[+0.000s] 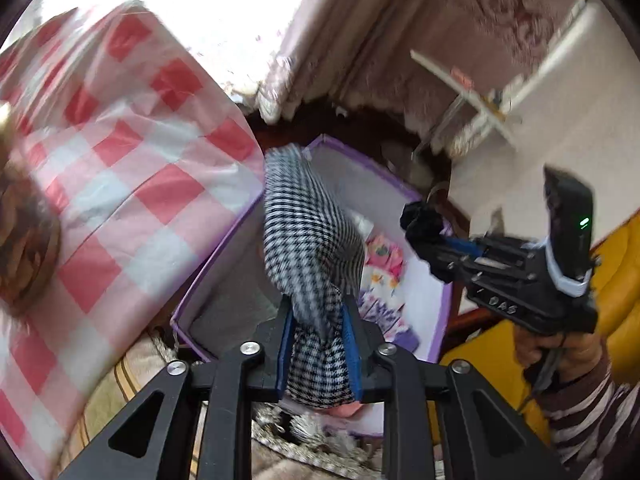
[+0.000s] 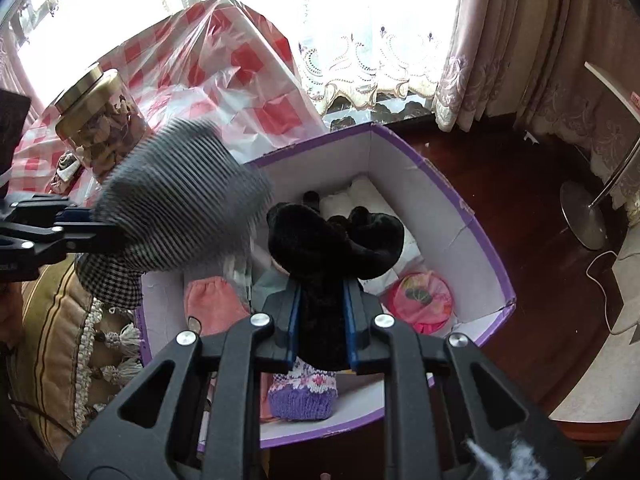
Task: Organize soft objects
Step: 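Carry the scrunchie to the purple box with the right tool while the left carries the bag, then open the left tool over the box while the right tool releases the scrunchie inside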
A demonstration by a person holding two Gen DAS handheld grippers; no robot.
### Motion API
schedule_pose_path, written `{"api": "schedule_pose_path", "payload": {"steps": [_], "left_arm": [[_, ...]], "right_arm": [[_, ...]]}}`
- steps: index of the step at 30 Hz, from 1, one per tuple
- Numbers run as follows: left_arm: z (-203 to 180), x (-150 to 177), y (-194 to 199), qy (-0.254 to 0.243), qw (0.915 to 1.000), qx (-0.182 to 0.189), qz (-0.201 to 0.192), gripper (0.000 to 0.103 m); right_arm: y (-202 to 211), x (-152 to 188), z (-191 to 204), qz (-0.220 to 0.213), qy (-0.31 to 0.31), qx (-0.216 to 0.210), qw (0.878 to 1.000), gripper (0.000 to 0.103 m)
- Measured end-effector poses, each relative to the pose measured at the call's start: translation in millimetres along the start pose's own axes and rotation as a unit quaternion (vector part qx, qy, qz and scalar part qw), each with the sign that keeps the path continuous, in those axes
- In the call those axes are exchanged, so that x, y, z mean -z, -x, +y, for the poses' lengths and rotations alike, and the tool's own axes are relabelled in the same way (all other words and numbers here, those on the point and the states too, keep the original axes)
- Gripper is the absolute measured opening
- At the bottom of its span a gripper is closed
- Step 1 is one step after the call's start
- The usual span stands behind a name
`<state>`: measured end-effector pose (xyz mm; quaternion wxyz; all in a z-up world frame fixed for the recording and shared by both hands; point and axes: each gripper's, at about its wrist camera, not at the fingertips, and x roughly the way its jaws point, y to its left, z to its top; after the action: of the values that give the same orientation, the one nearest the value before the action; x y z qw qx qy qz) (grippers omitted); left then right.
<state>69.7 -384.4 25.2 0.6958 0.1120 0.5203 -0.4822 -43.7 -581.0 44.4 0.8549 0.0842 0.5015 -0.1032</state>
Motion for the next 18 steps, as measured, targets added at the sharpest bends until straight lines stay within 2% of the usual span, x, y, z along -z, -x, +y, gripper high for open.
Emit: {"api": "schedule_pose_path", "payload": {"steps": [1, 2, 4, 9, 13, 18], "left_arm": [[1.0, -2.9, -6.9, -0.006, 0.9998, -0.018, 0.012, 0.039], [4.5, -6.1, -13.3, -0.004, 0.9986, -0.050, 0.018, 0.051], [12.4, -9.5, -18.1, 0.006, 0.9957, -0.091, 0.015, 0.058], [33.3, 0.2, -3.9, 0.049, 0.9940, -0.097, -0.005, 0.058], [45.3, 9.4, 8.2, 0.085, 0.9927, -0.080, -0.031, 0.059], [68.5, 24.9, 28.3, 0.152, 0.9837, -0.063, -0.072, 0.059]], "right_arm": [[-1.5, 1.4, -0.1, 0.002, 0.001, -0.003, 1.000, 0.022], [-3.5, 3.4, -0.4, 0.004, 0.001, -0.006, 1.000, 0.022], [-5.6, 6.1, 0.8, 0.006, 0.004, -0.009, 1.000, 0.022], [-17.1, 13.7, 7.5, 0.022, 0.019, -0.025, 0.999, 0.022], [-25.1, 16.7, 14.6, 0.033, 0.028, -0.037, 0.998, 0.022], [-31.2, 15.4, 21.3, 0.041, 0.031, -0.040, 0.998, 0.022]]}}
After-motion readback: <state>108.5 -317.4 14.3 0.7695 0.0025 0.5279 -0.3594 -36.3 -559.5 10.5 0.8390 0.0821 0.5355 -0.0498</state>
